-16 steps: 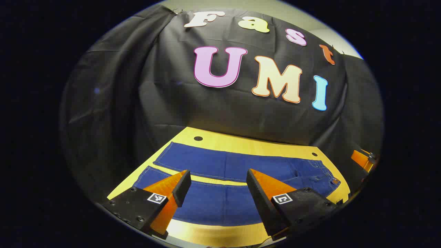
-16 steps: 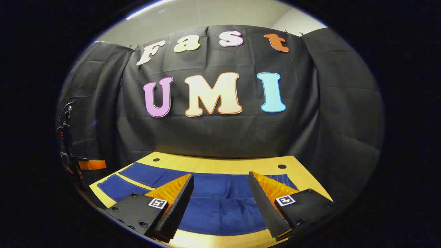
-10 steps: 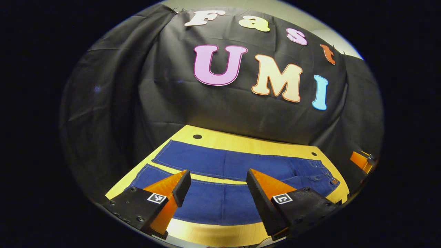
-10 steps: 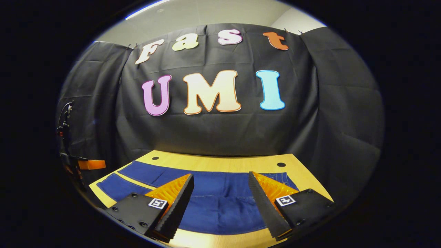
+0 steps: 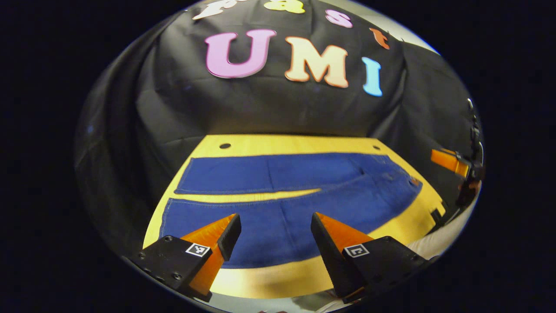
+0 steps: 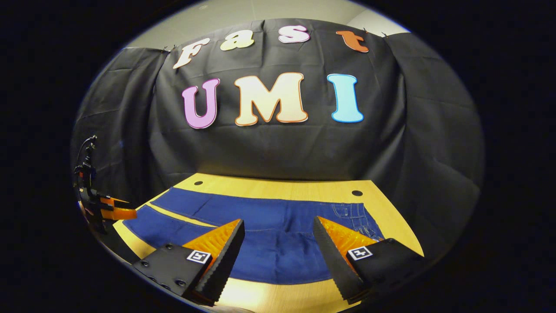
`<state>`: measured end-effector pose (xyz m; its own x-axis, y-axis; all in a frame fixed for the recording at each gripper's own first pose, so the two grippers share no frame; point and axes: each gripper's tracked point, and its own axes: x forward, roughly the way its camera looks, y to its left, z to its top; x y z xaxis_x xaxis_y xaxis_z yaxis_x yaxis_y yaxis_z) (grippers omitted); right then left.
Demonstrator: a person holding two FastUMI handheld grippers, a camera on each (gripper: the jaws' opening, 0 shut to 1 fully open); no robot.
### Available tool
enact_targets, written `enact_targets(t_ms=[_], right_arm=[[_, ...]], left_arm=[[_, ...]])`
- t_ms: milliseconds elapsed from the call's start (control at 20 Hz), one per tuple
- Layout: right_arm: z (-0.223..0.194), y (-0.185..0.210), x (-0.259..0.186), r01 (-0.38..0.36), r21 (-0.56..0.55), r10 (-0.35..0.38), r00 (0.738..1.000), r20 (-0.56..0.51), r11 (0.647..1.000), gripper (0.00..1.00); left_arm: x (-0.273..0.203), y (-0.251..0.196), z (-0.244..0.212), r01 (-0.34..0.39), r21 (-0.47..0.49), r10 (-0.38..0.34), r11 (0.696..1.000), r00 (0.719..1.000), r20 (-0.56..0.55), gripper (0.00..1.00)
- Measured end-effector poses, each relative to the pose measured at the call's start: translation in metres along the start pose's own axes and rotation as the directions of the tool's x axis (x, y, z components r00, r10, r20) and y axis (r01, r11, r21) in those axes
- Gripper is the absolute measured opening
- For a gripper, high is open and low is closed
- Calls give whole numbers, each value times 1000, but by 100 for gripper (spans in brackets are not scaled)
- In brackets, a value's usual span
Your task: Grasp the waist and the cuffs of the jeans and fold them to make the two legs overlap; first hold the waist and fold one-third of the jeans toward the cuffs, then hold the cuffs and fold the remaining one-third in the same direction to finish folding.
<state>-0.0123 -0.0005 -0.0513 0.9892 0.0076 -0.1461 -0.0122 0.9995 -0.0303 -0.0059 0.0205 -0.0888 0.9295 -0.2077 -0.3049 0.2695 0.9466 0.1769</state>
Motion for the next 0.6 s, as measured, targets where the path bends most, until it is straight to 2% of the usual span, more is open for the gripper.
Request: enact_targets(t_ms=[250,450,600], right_arm=[[-29,7,-4,23,-2,-23,997,-77,1000,98],[-48,11,-8,48,-8,-49,990,-132,999,98],[-61,16,-13,54,-7,-54,984,-172,999,99]], left_arm=[[2,31,-43,115,101,-99,988,983,-156,96],[6,61,-81,210,200,-141,957,940,-312,96],[4,86,-102,288,294,-149,911,896,-417,96]])
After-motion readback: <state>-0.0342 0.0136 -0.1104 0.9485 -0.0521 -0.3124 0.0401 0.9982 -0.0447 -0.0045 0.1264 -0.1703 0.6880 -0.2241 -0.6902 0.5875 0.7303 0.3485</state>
